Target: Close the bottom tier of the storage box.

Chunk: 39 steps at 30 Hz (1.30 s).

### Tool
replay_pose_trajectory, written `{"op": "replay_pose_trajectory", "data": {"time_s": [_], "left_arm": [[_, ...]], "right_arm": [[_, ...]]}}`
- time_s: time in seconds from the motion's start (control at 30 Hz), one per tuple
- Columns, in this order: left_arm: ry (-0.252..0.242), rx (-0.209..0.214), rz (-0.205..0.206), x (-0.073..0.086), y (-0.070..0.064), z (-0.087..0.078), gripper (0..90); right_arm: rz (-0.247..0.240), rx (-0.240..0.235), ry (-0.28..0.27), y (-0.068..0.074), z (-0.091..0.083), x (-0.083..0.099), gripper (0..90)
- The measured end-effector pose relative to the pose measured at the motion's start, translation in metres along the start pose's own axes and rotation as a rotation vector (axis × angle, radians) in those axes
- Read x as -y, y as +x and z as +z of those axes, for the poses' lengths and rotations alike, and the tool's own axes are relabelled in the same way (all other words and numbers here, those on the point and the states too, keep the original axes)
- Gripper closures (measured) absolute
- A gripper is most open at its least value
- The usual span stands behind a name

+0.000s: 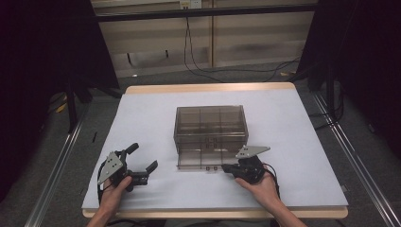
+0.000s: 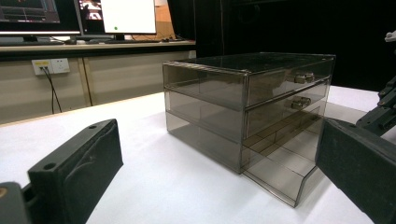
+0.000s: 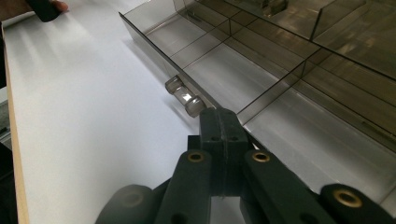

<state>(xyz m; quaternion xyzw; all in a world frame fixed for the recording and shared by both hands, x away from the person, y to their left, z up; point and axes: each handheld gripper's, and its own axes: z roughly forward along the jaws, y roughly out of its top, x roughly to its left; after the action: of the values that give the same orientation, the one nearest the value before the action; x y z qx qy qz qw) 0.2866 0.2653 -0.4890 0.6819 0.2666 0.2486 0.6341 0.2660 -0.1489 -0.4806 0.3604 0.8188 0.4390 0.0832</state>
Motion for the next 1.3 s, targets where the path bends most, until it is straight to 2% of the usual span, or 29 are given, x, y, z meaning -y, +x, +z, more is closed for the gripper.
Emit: {"op": "replay_pose_trajectory", "data": {"time_s": [0.57, 0.87, 1.3], "left_arm": [[0.006, 0.000, 0.008, -0.0001, 0.0004, -0.0002, 0.6], [0.001, 0.000, 0.000, 0.0000, -0.0001, 0.0002, 0.5], [0.001, -0.002, 0.000, -0.0001, 0.0001, 0.0002, 0.6]], "right_arm": [[0.006, 0.004, -0.012, -0.0031, 0.0014, -0.0011, 90.0], [0.004, 0.015, 0.003, -0.0048, 0.0047, -0.0006, 90.0], [0.017, 0.010, -0.007, -0.0054, 0.0055, -0.0023, 90.0]]}}
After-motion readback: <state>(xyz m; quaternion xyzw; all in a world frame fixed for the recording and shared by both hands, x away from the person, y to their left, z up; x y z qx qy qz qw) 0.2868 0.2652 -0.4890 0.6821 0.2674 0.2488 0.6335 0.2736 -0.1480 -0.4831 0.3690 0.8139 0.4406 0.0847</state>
